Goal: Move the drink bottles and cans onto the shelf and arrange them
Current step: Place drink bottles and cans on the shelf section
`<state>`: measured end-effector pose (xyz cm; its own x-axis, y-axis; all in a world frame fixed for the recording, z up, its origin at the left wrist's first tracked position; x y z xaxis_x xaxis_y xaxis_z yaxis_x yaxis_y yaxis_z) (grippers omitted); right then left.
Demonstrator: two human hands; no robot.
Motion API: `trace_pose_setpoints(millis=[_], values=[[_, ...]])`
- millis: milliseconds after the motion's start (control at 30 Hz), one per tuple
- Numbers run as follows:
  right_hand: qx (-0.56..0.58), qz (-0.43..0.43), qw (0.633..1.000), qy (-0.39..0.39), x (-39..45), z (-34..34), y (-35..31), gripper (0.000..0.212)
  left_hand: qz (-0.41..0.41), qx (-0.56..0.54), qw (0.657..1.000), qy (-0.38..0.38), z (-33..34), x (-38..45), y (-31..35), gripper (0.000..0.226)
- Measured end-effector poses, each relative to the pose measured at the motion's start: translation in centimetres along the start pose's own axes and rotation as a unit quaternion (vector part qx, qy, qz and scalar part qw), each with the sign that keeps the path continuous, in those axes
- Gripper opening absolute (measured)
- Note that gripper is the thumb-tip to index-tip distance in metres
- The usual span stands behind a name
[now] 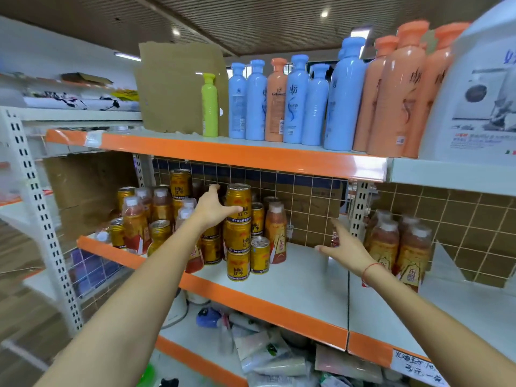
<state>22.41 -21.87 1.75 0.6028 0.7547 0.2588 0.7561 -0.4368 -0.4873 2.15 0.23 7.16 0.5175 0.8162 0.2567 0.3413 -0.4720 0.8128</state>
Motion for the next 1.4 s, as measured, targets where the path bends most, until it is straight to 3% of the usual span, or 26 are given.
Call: trace_pose_setpoints(millis=[267,433,700,1000,1133,1267,1400], values=[[0.001,0.019,1.000,-0.005,1.4,0.9,-0.5,0.086,0.009,-0.057,0.998,0.005,2.1,2.5,0.7,0.089],[-0.001,0.019,1.000,-0.004,2.2,1.4,-0.9,0.086,-0.004,-0.040,0.999,0.016,2.8,3.1,0.1,0.101],[0.004,0.014,1.000,-0.018,2.7,2.5,-2.0,0.085,0.018,-0.027,0.998,0.048,2.6,3.6,-0.5,0.079],[0.034,-0.017,0.998,-0.042,4.5,3.4,-5.0,0.087,0.035,-0.047,0.998,0.003,-1.5,4.7,0.8,0.074],[0.037,-0.047,0.996,-0.065,5.5,4.4,-7.3,0.073,0.042,-0.012,0.998,-0.055,-3.7,4.6,0.5,0.074],[-0.006,-0.078,0.992,-0.103,6.9,5.2,-9.9,0.081,0.035,-0.002,0.995,-0.091,-5.4,4.3,-0.5,0.077],[-0.102,-0.126,0.971,-0.177,7.8,5.8,-13.1,0.069,0.023,0.008,0.993,-0.119,-6.7,3.5,-1.9,0.077]])
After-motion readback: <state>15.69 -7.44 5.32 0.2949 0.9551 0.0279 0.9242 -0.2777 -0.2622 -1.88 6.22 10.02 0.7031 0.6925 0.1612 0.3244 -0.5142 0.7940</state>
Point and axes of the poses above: each hand's wrist, its own x-axis towards the middle knuckle, its own z-axis out of the palm, y = z × x, the point moved 1 cm from there along x, towards the middle knuckle, and after that the axes turned 9 degrees about -x, right-handed, at the moved point
